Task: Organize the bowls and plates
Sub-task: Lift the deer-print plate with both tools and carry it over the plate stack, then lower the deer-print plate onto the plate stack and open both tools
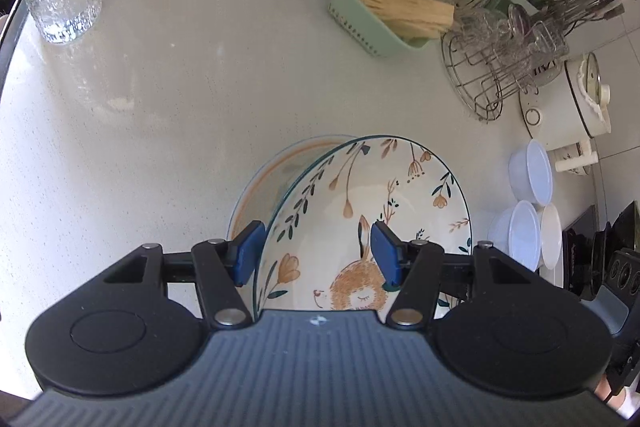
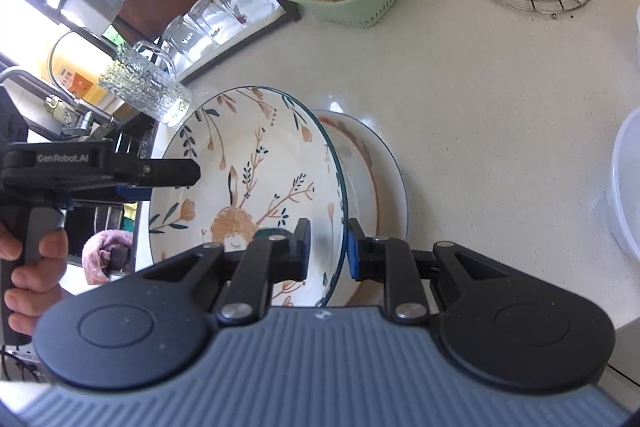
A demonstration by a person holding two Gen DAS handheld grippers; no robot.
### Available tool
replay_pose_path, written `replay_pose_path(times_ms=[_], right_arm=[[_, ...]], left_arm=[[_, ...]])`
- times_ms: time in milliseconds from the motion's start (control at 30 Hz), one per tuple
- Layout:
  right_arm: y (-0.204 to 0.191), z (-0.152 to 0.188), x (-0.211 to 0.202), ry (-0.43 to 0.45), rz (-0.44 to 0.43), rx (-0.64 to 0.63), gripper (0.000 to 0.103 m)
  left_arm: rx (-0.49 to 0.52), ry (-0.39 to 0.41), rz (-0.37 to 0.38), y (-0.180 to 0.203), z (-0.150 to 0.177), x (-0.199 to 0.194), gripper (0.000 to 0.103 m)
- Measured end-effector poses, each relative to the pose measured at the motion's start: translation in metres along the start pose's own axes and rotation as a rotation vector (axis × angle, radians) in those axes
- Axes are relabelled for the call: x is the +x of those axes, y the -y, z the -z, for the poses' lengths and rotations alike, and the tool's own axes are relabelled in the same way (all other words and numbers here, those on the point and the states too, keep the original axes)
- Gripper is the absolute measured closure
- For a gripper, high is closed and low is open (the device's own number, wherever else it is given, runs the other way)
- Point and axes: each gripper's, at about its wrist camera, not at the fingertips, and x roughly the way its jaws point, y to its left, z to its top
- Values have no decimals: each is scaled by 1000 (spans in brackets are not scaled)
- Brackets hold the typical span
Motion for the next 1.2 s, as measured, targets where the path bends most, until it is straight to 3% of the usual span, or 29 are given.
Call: replay_pose_path(times_ms=[300, 600, 1000, 1200], right_arm=[[5, 5, 8, 25, 5, -26, 81], [1, 8, 13, 69, 55, -11, 81], [-5, 13, 16, 101, 93, -32, 80], [-5, 6, 16, 116, 90, -41, 80]], left_arm=[[8, -35, -59, 0, 4, 18, 40], [98, -73, -122, 11, 5, 26, 40], [9, -20, -98, 0, -3, 15, 39], [21, 0, -74, 4, -6, 14, 40]])
